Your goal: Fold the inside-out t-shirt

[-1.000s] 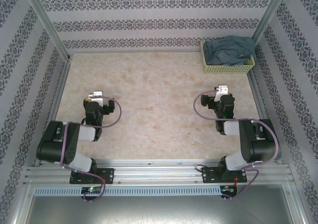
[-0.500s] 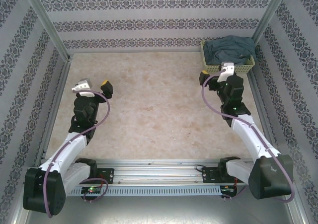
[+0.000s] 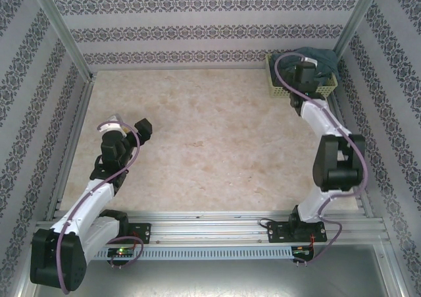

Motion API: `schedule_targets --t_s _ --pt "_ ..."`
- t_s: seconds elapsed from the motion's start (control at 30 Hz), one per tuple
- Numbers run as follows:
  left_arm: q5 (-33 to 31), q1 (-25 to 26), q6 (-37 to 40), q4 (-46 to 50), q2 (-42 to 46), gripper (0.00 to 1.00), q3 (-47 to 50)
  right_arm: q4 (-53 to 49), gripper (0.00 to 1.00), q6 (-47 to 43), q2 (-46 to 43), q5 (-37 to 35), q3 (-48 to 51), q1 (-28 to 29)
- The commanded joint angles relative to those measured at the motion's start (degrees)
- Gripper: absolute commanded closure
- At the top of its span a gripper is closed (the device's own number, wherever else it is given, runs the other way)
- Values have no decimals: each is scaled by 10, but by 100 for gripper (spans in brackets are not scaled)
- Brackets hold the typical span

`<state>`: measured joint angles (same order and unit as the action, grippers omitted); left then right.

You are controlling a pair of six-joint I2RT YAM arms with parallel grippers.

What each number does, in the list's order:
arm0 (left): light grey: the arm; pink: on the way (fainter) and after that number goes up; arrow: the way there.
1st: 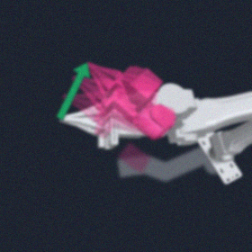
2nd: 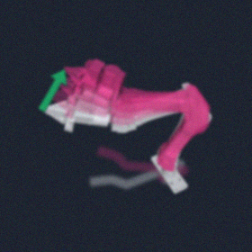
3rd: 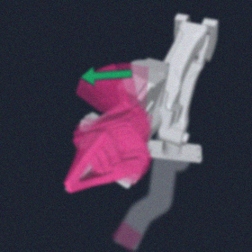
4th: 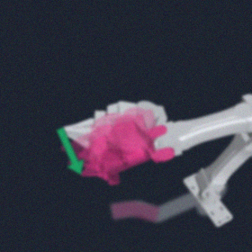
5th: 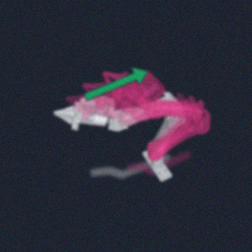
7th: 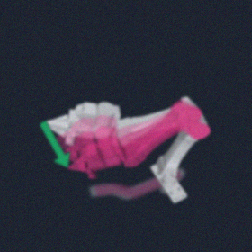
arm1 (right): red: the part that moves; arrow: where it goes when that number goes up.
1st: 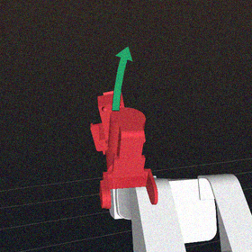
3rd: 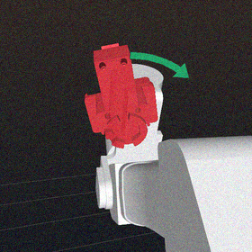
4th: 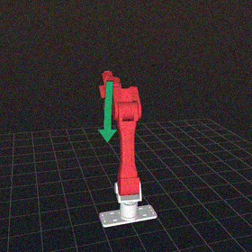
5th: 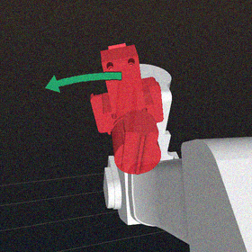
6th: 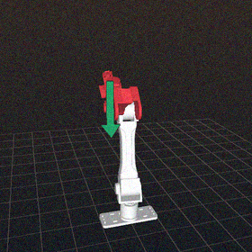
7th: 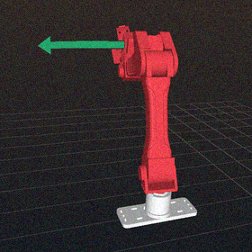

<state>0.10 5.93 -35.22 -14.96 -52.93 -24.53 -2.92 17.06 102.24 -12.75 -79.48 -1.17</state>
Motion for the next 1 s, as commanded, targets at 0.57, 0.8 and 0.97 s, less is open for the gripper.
schedule_targets --t_s 0.57,0.8,0.97 --pt "12 1 10 16 -63 0 -29 -361 2 10 424 -90 -577 -27" --pt "18 1 11 10 -79 0 -35 -424 2 14 499 -75 -685 -28" --pt "24 1 11 8 -78 0 -33 -411 18 25 507 -13 -688 -36"
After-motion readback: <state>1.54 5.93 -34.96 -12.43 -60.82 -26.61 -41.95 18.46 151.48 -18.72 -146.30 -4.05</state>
